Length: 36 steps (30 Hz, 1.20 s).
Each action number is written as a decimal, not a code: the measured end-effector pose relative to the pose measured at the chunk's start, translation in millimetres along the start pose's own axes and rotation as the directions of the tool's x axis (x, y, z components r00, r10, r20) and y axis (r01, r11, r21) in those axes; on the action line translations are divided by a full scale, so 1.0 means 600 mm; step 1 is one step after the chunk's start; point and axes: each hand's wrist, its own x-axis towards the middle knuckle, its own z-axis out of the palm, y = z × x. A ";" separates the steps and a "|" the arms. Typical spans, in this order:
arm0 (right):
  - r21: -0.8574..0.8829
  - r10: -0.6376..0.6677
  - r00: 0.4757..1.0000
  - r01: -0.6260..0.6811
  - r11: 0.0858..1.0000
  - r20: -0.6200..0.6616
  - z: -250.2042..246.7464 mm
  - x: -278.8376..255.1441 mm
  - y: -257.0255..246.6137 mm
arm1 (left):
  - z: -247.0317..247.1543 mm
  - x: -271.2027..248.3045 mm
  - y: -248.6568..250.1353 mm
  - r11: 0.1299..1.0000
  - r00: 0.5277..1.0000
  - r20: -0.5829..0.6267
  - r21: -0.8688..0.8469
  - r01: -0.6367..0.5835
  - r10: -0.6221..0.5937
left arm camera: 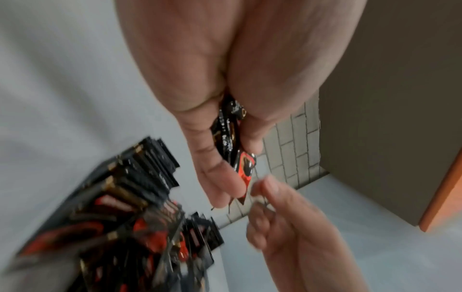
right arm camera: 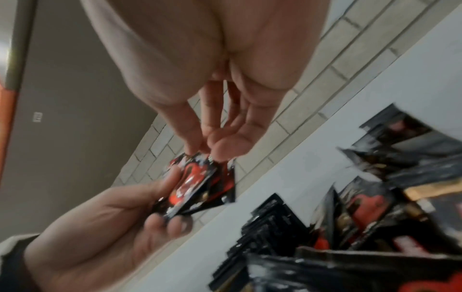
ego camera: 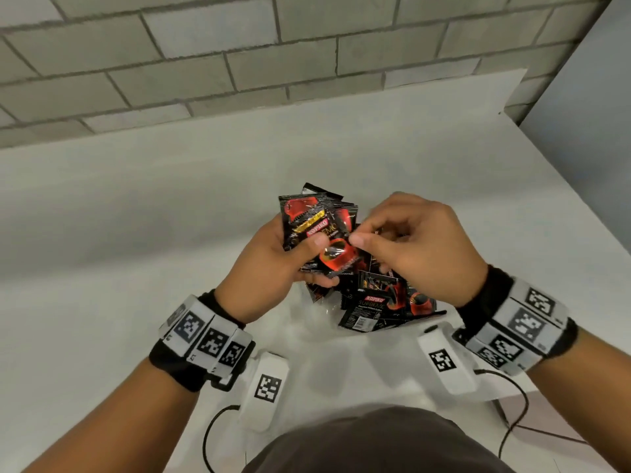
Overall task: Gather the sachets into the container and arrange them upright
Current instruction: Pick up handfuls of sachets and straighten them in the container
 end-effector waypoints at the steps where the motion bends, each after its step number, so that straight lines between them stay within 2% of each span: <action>1: -0.071 -0.032 0.999 0.033 0.997 0.020 -0.007 0.001 0.012 | -0.013 -0.002 0.002 1.000 1.000 -0.029 0.024 0.000 0.000; 2: -0.143 -0.028 0.997 0.038 0.989 0.071 -0.015 0.001 0.024 | -0.029 -0.005 0.005 0.999 0.999 -0.049 0.050 0.003 0.000; 4: -0.303 0.066 0.971 0.007 0.953 0.232 -0.024 -0.006 0.047 | -0.063 -0.014 0.012 0.993 0.999 -0.038 0.119 0.019 -0.015; 7: -0.485 0.220 0.885 0.008 0.875 0.411 -0.016 -0.025 0.070 | -0.106 -0.030 0.020 0.951 0.995 0.060 0.304 0.059 -0.081; 9: -0.490 0.274 0.844 -0.015 0.872 0.462 -0.013 -0.031 0.076 | -0.125 -0.041 0.019 0.912 0.988 0.103 0.404 0.064 -0.115; 11: -0.414 0.313 0.823 -0.105 0.904 0.474 -0.019 -0.029 0.073 | -0.132 -0.050 0.014 0.886 0.975 0.164 0.460 0.057 -0.148; 14: -0.294 0.310 0.831 -0.186 0.938 0.462 -0.038 -0.024 0.054 | -0.121 -0.061 0.004 0.874 0.945 0.260 0.484 0.050 -0.198; 17: -0.153 0.253 0.850 -0.205 0.967 0.462 -0.060 -0.015 0.036 | -0.095 -0.059 -0.013 0.823 0.899 0.360 0.569 0.000 -0.249; 22: -0.177 0.178 0.894 -0.113 0.978 0.411 -0.070 0.000 0.015 | -0.049 -0.039 -0.041 0.729 0.816 0.479 0.676 -0.108 -0.323; 26: -0.168 0.117 0.911 -0.054 0.984 0.396 -0.052 0.007 0.017 | -0.049 -0.025 -0.057 0.672 0.829 0.455 0.728 -0.136 -0.326; 31: -0.299 0.097 0.906 0.034 0.954 0.412 -0.005 0.015 0.028 | -0.072 -0.027 -0.050 0.682 0.838 0.429 0.724 -0.098 -0.336; 36: -0.430 0.012 0.873 0.229 0.873 0.488 0.042 0.033 0.028 | -0.082 -0.037 -0.036 0.688 0.856 0.393 0.723 -0.061 -0.336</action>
